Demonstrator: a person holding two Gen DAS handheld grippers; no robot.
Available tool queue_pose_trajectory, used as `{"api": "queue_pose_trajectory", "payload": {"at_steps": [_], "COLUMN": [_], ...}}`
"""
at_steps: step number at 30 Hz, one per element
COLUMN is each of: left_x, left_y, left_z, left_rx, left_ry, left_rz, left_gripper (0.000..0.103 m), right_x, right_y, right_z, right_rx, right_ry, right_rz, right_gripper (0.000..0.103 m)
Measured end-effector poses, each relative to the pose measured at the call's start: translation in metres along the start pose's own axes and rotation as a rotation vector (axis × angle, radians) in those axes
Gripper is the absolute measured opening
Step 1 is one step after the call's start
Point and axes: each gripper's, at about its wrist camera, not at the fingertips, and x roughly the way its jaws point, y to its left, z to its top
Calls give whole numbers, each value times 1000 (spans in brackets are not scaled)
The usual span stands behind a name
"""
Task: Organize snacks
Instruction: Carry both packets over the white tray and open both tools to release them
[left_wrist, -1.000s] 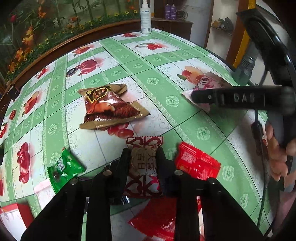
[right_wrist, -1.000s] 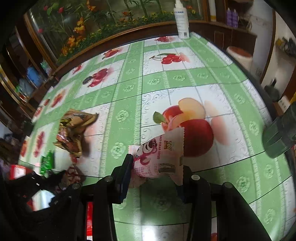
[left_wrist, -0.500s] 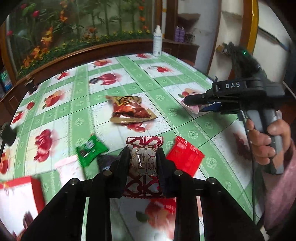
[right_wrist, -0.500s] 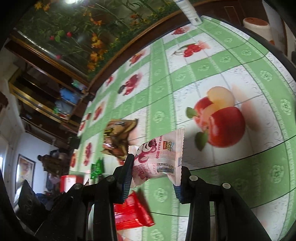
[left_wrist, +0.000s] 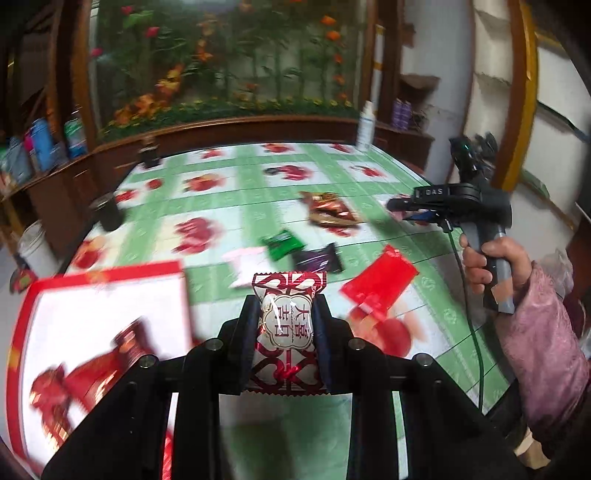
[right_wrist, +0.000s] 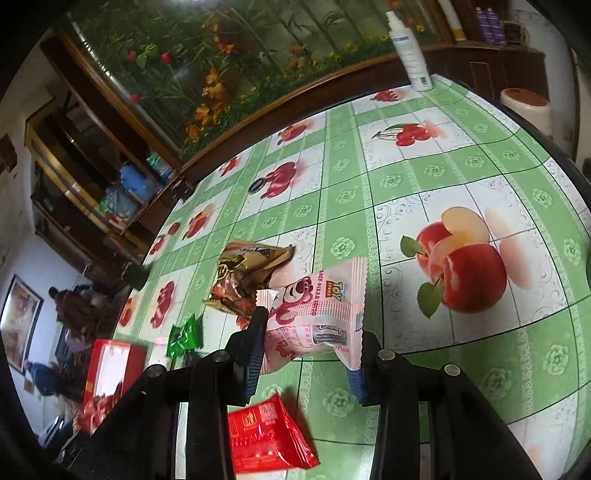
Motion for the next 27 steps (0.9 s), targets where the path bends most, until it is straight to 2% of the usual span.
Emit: {"api": "queue_pose_trajectory", "payload": {"at_steps": [2, 4, 6, 10, 13, 19, 22, 27], "left_x": [-12, -18, -26, -35, -40, -42, -37, -33], "left_y": [14, 24, 35, 63, 82, 116, 129, 142], "left_z": [-9, -13, -17, -22, -27, -38, -44, -49], "left_rx": [-29, -47, -60, -115, -143, -209, -242, -267], "left_ry": [-10, -22, -35, -52, -61, -64, -51, -42], "left_rz": [28, 44, 73, 117, 158, 233, 252, 295], "left_gripper": [26, 26, 26, 26, 26, 26, 26, 26], "right_x": [1, -1, -4, 2, 22, 57, 68, 75], "right_y": [5, 20, 42, 95, 147, 236, 270, 302], "right_z": [-4, -9, -15, -28, -45, -86, -108, -142], "right_rx": [31, -3, -26, -59, -117, -261, -340, -474], "right_ry": [-26, -60, -93, -114, -64, 50, 93, 144], "right_rz": [-11, -18, 33, 190, 297, 404, 419, 432], "right_gripper": [39, 39, 39, 39, 39, 39, 39, 39]}}
